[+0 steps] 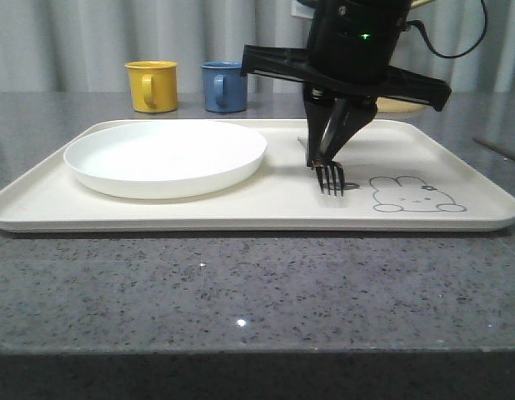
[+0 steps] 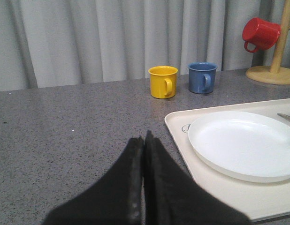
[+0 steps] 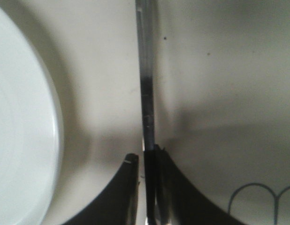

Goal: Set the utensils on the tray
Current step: 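Carry the fork onto the tray and lower it beside the plate, then grasp the silver chopsticks with the right gripper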

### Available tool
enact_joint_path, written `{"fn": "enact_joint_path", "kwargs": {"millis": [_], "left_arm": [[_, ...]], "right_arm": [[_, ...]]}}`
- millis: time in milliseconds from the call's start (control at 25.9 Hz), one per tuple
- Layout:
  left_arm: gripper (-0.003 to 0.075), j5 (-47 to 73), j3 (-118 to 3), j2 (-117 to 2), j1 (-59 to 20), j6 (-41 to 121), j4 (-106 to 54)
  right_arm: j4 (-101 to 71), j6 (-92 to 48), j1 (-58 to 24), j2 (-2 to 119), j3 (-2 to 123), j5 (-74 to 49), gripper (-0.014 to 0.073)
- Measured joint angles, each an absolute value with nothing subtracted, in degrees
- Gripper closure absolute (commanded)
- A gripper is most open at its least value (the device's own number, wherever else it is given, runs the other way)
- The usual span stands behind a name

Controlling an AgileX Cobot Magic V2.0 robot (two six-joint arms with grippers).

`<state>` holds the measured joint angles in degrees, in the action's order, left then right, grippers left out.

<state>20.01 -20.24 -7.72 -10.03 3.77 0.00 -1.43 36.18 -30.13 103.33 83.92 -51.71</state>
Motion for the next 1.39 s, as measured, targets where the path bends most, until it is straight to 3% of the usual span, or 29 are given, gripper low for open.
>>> {"fn": "enact_joint_path", "kwargs": {"millis": [501, 849, 1003, 1389], "left_arm": [[0.0739, 20.0, -20.2, -7.7, -10.0, 3.8, 0.0], [0.0739, 20.0, -20.2, -7.7, -10.0, 3.8, 0.0], [0.0739, 20.0, -20.2, -7.7, -10.0, 3.8, 0.0], [0.0739, 20.0, -20.2, -7.7, -10.0, 3.8, 0.0]], "right_arm": [[-1.7, 35.1, -27.9, 100.2, 83.9, -54.2, 0.0328], [-1.3, 21.7, -13.0, 93.1, 84.1, -62.4, 0.0328], [-1.3, 14.9, -6.1, 92.8, 84.1, -66.1, 0.0285], [-1.5, 5.5, 1.0, 93.0, 80.1, -65.4, 0.0272]]}}
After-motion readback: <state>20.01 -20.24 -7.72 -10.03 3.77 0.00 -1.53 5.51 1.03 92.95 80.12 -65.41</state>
